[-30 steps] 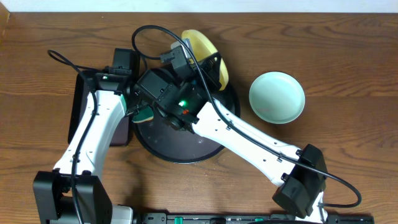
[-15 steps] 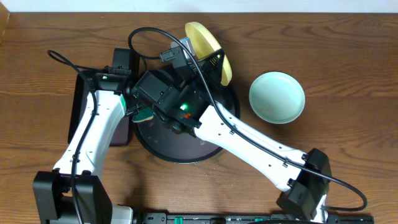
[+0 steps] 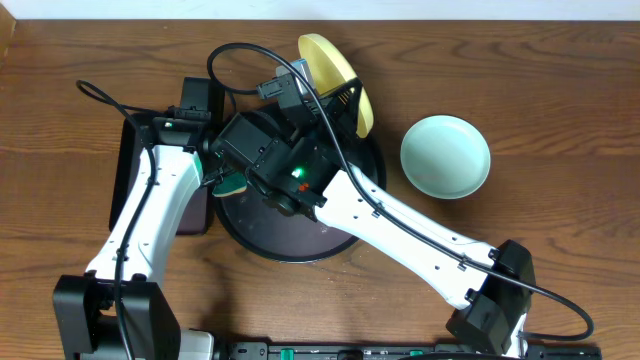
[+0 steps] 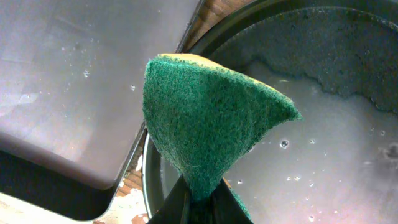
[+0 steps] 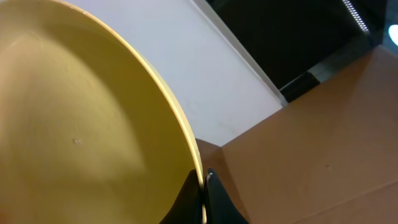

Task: Clean dirty plates on tray and stack at the side
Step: 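Lift the yellow plate upright with the right gripper, then carry the yellow plate right and stack it on the green plates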

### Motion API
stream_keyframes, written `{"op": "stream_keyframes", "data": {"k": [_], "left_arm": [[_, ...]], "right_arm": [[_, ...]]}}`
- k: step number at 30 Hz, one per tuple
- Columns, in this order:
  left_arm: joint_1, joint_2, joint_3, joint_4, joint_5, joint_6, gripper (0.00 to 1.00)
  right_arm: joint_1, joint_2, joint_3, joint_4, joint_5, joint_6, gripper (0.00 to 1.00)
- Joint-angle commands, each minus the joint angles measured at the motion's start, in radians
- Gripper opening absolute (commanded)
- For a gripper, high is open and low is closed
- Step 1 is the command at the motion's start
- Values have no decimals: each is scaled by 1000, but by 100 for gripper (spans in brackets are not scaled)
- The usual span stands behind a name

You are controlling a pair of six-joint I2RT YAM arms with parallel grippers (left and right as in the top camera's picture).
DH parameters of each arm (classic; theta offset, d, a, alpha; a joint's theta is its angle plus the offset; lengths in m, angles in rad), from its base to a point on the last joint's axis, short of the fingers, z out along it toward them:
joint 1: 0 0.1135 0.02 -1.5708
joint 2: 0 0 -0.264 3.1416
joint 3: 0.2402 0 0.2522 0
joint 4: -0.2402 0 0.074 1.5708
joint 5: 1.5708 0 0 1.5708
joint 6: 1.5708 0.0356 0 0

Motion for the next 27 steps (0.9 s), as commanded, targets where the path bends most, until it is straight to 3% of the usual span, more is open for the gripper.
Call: {"op": "stream_keyframes", "data": {"k": [1,7,12,19,27], "left_arm": [[1,2,9,0,-3,-2,7],[1,2,9,0,-3,-2,7],[1,2,9,0,-3,-2,8],[1,2,9,0,-3,-2,7],[1,2,9,0,-3,-2,8]], "right_arm": [[6,-27,8,1,-22,20,1],[4,-27,8,-22,-77,26,1],[-3,-27,8,-121,-192,145,1],[-92,-27,7,-209,-580,198,1],[-271,-31,6,-159,-1131,-1,1]]}}
